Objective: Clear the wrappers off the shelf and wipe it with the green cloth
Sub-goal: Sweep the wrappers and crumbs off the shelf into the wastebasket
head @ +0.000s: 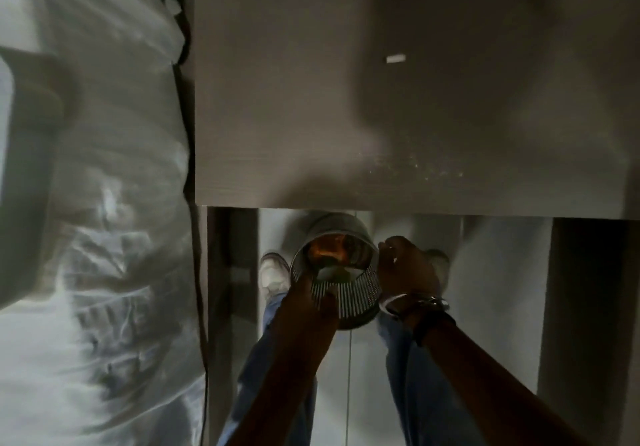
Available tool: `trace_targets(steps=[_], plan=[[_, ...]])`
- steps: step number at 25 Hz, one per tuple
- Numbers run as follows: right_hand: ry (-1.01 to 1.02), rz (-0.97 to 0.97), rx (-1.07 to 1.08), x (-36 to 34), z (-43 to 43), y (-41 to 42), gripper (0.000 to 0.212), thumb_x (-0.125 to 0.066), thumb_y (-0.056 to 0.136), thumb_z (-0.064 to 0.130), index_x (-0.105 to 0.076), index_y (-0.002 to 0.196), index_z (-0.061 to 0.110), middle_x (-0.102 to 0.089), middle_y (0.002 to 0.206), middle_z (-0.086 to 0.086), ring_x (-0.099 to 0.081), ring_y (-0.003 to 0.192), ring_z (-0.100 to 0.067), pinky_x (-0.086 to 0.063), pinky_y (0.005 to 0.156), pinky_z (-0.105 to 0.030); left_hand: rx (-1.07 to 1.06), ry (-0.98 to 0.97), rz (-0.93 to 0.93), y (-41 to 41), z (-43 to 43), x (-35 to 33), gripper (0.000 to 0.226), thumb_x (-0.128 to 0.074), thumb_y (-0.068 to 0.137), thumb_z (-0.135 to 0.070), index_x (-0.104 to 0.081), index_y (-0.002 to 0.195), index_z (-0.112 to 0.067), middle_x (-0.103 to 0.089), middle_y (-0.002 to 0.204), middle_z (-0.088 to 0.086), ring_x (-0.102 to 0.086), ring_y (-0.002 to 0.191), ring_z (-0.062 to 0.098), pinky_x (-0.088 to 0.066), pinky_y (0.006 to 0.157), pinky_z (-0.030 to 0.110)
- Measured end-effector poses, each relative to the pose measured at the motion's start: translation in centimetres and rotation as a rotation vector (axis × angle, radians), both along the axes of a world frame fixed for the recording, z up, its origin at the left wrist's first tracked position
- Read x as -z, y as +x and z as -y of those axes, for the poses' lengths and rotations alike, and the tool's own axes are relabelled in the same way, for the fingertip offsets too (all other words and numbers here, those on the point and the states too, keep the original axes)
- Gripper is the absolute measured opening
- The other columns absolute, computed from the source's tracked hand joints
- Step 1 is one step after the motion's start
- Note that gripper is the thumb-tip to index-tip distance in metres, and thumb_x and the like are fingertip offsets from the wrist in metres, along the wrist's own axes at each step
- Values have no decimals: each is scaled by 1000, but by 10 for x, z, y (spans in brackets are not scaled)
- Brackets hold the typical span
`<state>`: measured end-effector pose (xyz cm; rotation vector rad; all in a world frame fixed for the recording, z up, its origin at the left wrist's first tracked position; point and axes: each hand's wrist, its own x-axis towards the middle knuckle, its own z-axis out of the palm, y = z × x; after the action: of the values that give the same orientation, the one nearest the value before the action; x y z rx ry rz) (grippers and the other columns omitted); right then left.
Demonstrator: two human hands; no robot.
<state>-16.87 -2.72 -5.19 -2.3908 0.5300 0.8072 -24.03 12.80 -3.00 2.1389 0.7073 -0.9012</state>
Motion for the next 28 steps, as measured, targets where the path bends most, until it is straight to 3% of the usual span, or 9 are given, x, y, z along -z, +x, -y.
trace_targets(steps=[2, 4, 7, 9, 13, 18, 21, 24, 28], plan=[[71, 236, -8, -20, 21, 42, 19, -51, 93, 21, -66, 100, 12, -71, 101, -11, -67, 88, -29, -54, 77, -35, 48, 91, 208, 40, 3, -11, 41, -42, 95, -54, -53, 127, -30, -66, 107, -16, -62, 84, -8, -52, 69, 7], [136, 549, 58, -38, 41, 98, 24, -54, 90, 22, -66, 109, 14, -69, 104, -8, -68, 83, -23, -56, 73, -34, 108, 148, 530, 97, 22, -21, 40, -42, 96, -46, -48, 133, -35, -63, 119, -18, -56, 93, -12, -42, 74, 0], [26, 873, 41, -36, 77, 208, 35, -58, 90, 17, -59, 125, 12, -58, 121, -13, -62, 100, -28, -53, 85, -38, 277, 201, 941, 202, 62, -9, 50, -58, 94, -23, -50, 143, -13, -58, 141, 9, -57, 125, 19, -47, 103, 31], [-165, 753, -28, -20, 93, 270, 46, -56, 90, 11, -50, 135, 10, -48, 138, -18, -50, 122, -35, -45, 101, -43, 413, 196, 877, 266, 75, -3, 56, -62, 90, -15, -46, 143, -4, -54, 139, 21, -56, 122, 35, -44, 104, 40], [-427, 433, -236, 12, 115, 325, 49, -52, 89, 14, -45, 137, 9, -37, 147, -18, -38, 128, -41, -39, 104, -50, 538, 316, 712, 328, 84, 12, 42, -64, 88, -26, -56, 128, -17, -55, 125, 9, -53, 109, 27, -41, 97, 39], [-532, 510, -349, 46, 121, 333, 27, -49, 91, 14, -66, 109, 4, -51, 130, -22, -42, 122, -43, -43, 98, -52, 582, 373, 614, 335, 69, 44, 22, -66, 84, -34, -66, 105, -25, -60, 114, 3, -50, 104, 23, -33, 84, 34], [-523, 574, -294, 51, 123, 341, 26, -48, 89, 10, -65, 105, -1, -51, 129, -24, -39, 125, -43, -40, 103, -52, 523, 321, 641, 336, 65, 53, 12, -66, 83, -26, -70, 95, -27, -61, 109, 0, -48, 100, 20, -24, 80, 30], [-526, 445, -268, 41, 129, 340, 32, -47, 90, 19, -62, 109, -2, -54, 125, -25, -43, 122, -41, -40, 103, -49, 531, 299, 643, 329, 76, 48, 13, -67, 81, -24, -69, 94, -22, -61, 110, 3, -48, 99, 20, -24, 79, 30], [-284, 403, -245, 9, 94, 263, 25, -58, 82, 20, -66, 88, -3, -64, 99, -28, -58, 99, -41, -51, 80, -43, 450, 275, 696, 247, 69, 11, 16, -53, 89, -26, -63, 94, -14, -59, 106, 9, -52, 94, 27, -34, 78, 37]])
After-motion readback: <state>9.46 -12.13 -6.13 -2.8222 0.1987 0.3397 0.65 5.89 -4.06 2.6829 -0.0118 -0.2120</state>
